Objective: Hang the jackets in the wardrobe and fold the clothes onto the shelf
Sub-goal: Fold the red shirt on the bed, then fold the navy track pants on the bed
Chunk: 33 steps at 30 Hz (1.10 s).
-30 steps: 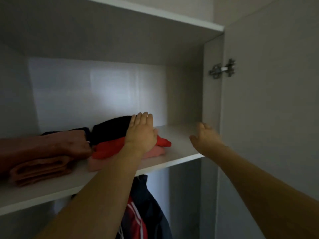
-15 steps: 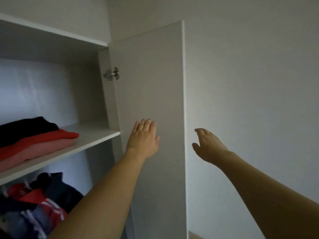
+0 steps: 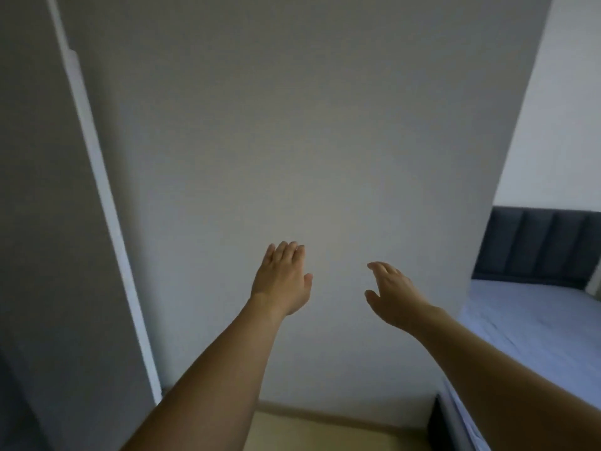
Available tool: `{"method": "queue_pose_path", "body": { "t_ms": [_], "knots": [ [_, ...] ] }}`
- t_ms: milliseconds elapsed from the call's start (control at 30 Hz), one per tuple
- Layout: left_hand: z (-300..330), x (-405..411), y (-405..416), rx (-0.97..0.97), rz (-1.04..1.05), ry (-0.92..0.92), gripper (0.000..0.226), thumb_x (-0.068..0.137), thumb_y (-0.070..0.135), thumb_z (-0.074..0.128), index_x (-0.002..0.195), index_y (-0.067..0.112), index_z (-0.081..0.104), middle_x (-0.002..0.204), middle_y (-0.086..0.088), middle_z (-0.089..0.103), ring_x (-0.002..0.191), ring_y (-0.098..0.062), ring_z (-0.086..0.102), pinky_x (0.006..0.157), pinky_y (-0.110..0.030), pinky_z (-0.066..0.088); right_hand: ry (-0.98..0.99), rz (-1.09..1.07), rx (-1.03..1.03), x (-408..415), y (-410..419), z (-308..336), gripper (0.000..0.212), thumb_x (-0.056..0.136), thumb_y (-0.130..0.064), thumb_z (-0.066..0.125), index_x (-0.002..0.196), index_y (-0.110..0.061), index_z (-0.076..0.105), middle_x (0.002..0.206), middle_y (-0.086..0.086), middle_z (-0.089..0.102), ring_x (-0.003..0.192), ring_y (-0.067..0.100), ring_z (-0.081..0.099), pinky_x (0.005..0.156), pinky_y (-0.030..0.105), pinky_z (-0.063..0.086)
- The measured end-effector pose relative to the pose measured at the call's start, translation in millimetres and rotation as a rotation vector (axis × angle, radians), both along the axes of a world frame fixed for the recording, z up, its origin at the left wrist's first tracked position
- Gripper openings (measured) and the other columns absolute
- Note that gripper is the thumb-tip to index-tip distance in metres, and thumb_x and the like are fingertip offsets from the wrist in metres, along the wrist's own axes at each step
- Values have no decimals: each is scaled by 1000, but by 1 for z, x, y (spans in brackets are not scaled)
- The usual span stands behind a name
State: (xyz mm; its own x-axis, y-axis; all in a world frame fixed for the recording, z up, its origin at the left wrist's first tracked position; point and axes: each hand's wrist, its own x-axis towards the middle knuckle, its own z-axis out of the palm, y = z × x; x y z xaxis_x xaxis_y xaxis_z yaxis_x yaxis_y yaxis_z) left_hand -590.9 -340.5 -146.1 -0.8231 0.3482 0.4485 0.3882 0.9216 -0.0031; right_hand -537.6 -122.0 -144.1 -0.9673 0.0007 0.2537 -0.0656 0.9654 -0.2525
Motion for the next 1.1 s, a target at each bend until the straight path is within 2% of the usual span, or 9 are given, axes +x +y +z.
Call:
{"method": "queue_pose_path", "body": {
  "t_ms": [267, 433, 567, 767, 1000, 1100],
  "knots": [
    [-78, 15, 206, 45, -119, -233, 61, 101, 37, 34, 152, 6, 19, 158, -11, 24, 146, -28, 18, 122, -44, 5, -104, -178, -32, 59, 198, -62, 60, 97, -28, 52, 149, -12, 27, 155, 7, 31, 138, 26, 35, 113, 38, 32],
    [-92, 62, 350, -33, -233, -195, 59, 98, 34, 38, 149, 7, 26, 155, -11, 29, 143, -28, 24, 121, -45, 7, -100, -286, -64, 120, 350, -88, 59, 96, -28, 56, 147, -13, 31, 153, 8, 35, 137, 27, 38, 111, 40, 34],
    [-103, 104, 446, 19, -174, -208, 60, 100, 37, 38, 150, 8, 25, 155, -11, 30, 144, -27, 25, 121, -46, 7, -162, -299, -59, 173, 459, -119, 60, 95, -31, 56, 147, -13, 31, 152, 8, 36, 137, 25, 38, 110, 36, 33],
    [-152, 152, 562, -25, -148, -376, 57, 100, 37, 36, 150, 12, 25, 156, -9, 29, 144, -26, 25, 121, -47, 7, -335, -372, -149, 220, 597, -154, 60, 97, -27, 52, 149, -10, 27, 155, 10, 29, 140, 26, 33, 112, 36, 29],
    [-258, 169, 699, -80, -43, -619, 48, 97, 35, 40, 139, 12, 39, 146, -13, 44, 135, -30, 40, 116, -47, 22, -415, -349, -179, 247, 737, -230, 60, 97, -26, 49, 150, -11, 25, 156, 7, 27, 140, 25, 32, 111, 37, 29],
    [-309, 186, 764, -144, -42, -712, 52, 96, 38, 42, 142, 13, 37, 149, -11, 41, 136, -30, 39, 116, -47, 19, -500, -320, -205, 256, 806, -268, 60, 97, -25, 48, 150, -12, 24, 156, 6, 25, 140, 24, 31, 111, 36, 30]
  ]
}}
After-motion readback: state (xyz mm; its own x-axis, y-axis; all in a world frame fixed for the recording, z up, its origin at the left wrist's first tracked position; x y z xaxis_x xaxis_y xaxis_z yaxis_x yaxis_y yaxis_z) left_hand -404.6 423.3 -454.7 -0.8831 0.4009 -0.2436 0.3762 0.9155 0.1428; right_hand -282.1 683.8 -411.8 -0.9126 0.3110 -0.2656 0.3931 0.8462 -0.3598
